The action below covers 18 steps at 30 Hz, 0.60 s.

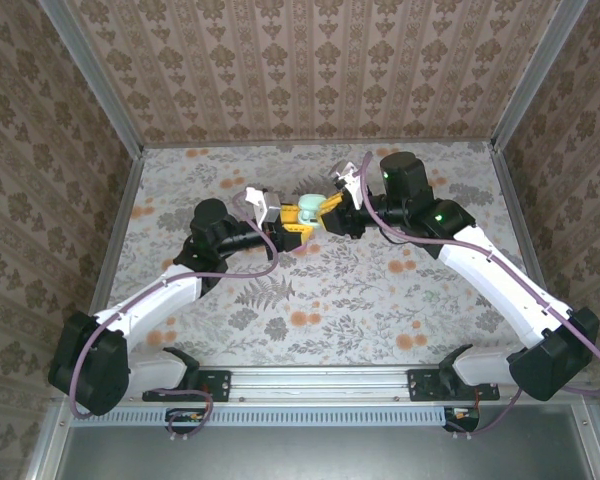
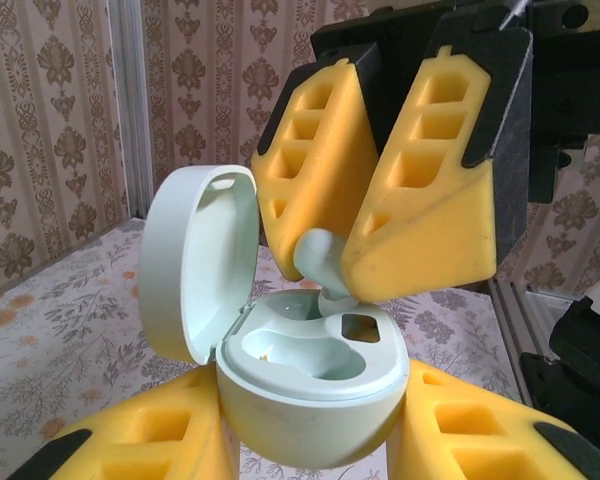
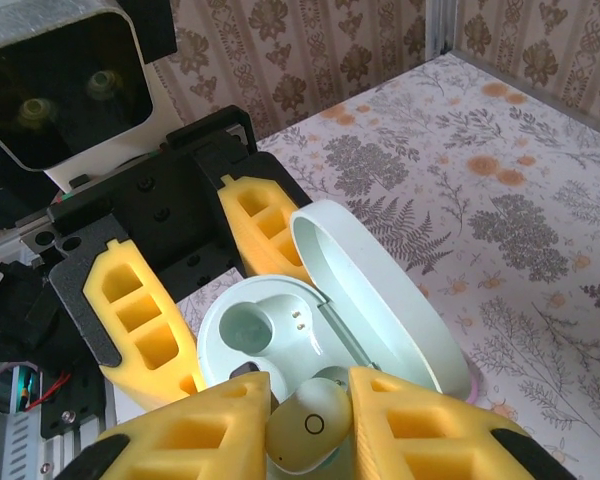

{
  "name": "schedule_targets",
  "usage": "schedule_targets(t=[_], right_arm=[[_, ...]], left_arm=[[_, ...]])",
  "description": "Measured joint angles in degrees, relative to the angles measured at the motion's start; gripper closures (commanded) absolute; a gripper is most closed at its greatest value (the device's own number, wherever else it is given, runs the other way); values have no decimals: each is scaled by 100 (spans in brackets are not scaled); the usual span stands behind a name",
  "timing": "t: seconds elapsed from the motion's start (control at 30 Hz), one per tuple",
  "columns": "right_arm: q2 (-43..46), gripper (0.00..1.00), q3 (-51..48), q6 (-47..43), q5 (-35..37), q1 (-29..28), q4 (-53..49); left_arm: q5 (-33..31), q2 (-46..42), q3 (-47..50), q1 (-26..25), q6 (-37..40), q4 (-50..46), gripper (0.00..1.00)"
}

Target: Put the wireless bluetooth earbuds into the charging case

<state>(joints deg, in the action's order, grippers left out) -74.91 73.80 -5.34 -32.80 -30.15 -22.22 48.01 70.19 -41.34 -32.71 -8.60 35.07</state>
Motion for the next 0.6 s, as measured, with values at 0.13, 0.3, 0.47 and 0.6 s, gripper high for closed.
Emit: schedule_targets(t=[0.13, 0.3, 0.47, 0.6], right_arm=[[0, 68, -7, 15, 0, 0, 15], [2, 61, -9, 85, -15, 0, 26], [35, 54, -26, 229, -79, 0, 48], [81, 47, -31, 417, -195, 11, 107]], left_arm=[[-26, 0, 0, 0, -31, 31, 64], [-72, 0, 0, 0, -42, 63, 64], [-109, 0, 0, 0, -42, 98, 64], [-153, 0, 0, -22, -42, 122, 64]])
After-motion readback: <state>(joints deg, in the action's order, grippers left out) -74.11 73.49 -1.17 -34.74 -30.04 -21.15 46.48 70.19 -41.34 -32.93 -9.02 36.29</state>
